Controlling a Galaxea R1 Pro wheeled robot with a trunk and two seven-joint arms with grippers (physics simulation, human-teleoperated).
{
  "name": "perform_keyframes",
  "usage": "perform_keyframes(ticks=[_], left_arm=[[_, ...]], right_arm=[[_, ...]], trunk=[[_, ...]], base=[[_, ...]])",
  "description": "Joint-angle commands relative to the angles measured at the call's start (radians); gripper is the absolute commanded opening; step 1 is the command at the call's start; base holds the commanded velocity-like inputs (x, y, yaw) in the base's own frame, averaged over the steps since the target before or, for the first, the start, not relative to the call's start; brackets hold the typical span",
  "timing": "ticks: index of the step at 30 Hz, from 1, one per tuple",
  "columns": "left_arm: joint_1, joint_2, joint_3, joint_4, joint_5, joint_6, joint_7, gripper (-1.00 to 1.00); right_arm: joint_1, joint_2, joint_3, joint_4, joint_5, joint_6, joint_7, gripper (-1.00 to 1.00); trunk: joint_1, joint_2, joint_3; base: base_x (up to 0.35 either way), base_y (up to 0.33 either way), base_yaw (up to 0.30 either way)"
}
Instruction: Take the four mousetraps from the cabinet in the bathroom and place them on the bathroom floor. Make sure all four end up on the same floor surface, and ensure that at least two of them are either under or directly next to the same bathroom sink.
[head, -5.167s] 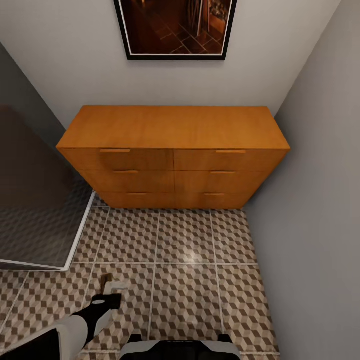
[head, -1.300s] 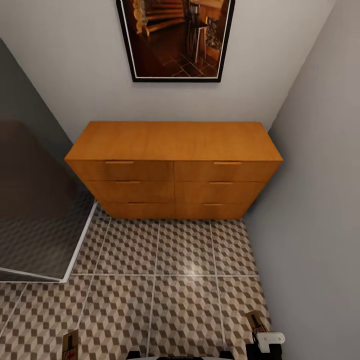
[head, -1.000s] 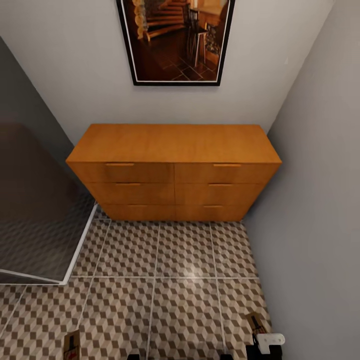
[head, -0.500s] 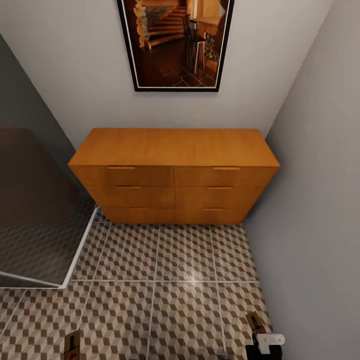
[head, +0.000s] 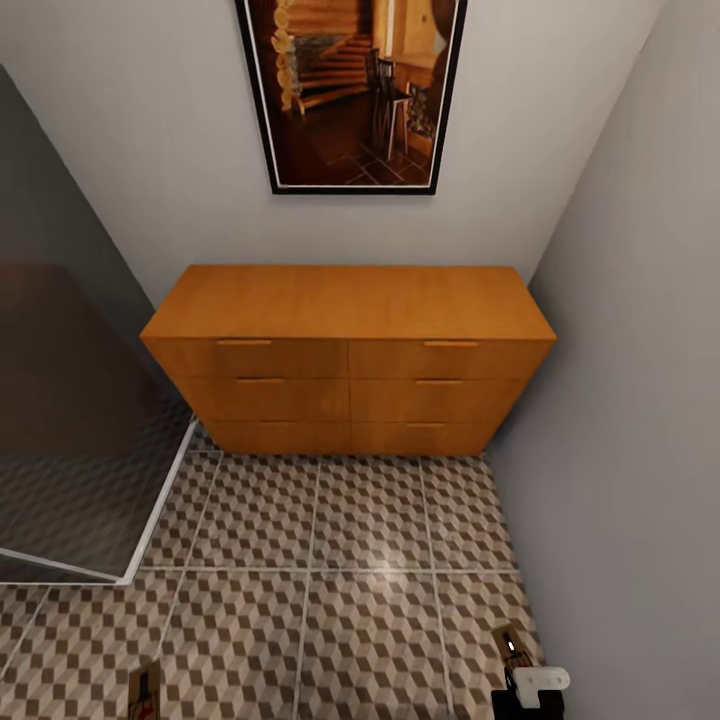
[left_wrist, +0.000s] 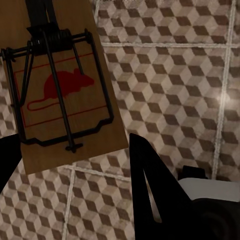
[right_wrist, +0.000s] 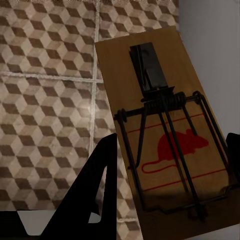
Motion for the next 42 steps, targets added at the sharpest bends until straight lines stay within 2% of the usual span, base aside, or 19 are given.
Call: perform_keyframes(ticks=[1,42], left_arm=[[0.000,0.000,-0.007,0.000,-0.008,0.000,0.013,-1.00],[0.000,0.000,-0.007,0.000,-0.007,0.000,0.013,-1.00]], right_arm=[[-0.001,-0.001,0.008,0.000,-0.005,-0.002,-0.008,-1.00],[-0.001,-0.001,0.008,0.000,-0.005,-0.002,-0.009,-1.00]], trunk=[[0.001,-0.001,0.000],[0.001,-0.001,0.065]], base=[[0.000,0.000,0.000],[0.000,0.000,0.000]])
